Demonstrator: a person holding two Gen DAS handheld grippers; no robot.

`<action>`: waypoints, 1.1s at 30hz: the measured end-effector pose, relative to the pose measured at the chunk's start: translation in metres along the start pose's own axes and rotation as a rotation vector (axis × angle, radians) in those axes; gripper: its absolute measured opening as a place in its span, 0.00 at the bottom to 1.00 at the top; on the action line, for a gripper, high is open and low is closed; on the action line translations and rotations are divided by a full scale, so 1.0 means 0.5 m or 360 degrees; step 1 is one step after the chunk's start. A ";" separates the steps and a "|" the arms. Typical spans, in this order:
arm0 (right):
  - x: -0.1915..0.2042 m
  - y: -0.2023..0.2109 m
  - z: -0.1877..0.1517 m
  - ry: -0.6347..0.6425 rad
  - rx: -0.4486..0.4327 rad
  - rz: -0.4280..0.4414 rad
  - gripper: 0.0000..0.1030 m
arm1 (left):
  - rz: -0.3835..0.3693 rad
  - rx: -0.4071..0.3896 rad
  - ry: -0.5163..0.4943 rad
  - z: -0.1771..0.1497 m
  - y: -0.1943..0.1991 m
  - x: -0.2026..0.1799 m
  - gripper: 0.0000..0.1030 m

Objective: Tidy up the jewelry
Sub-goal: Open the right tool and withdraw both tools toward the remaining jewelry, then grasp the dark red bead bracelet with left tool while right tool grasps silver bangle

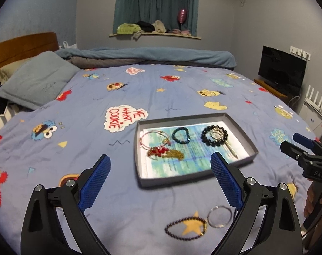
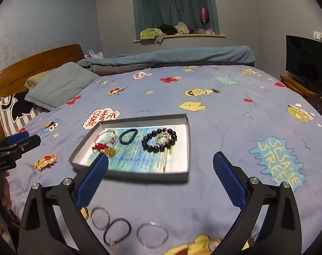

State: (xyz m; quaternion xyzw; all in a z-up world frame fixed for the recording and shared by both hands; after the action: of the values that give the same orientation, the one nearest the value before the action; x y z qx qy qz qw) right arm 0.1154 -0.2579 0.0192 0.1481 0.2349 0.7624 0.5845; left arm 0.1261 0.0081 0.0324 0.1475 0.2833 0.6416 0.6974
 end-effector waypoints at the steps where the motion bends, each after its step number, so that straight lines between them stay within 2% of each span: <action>1: 0.000 0.007 -0.010 0.0000 0.0000 0.0000 0.94 | 0.0000 -0.0002 -0.0010 -0.007 0.004 -0.003 0.92; 8: 0.020 0.037 -0.090 0.0039 0.0025 -0.0020 0.95 | -0.0008 0.0028 -0.0034 -0.085 0.025 0.005 0.92; 17: 0.031 0.022 -0.182 0.0030 0.0116 -0.0015 0.95 | 0.0072 0.0155 -0.0047 -0.194 -0.021 0.040 0.92; 21: 0.035 0.006 -0.213 0.0037 0.0155 -0.0024 0.95 | 0.0068 0.0201 -0.0017 -0.229 -0.045 0.053 0.92; 33: 0.065 -0.041 -0.262 0.0174 0.0209 -0.0018 0.94 | 0.0031 0.0157 -0.0041 -0.246 -0.076 0.052 0.91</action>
State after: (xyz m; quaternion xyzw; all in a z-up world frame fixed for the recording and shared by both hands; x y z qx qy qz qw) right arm 0.0579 -0.2465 -0.1041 0.1429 0.3168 0.7489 0.5642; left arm 0.0855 0.0092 -0.0928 0.1928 0.3041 0.6317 0.6865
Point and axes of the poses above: each gripper's, at about its wrist camera, not at the fingertips, and y roughly against the way its jaws point, x to its left, z to its top, the point moved 3 cm from there along -y, roughly the way its jaws point, and after that the axes turned 12 degrees about y, right-handed, at the moved point
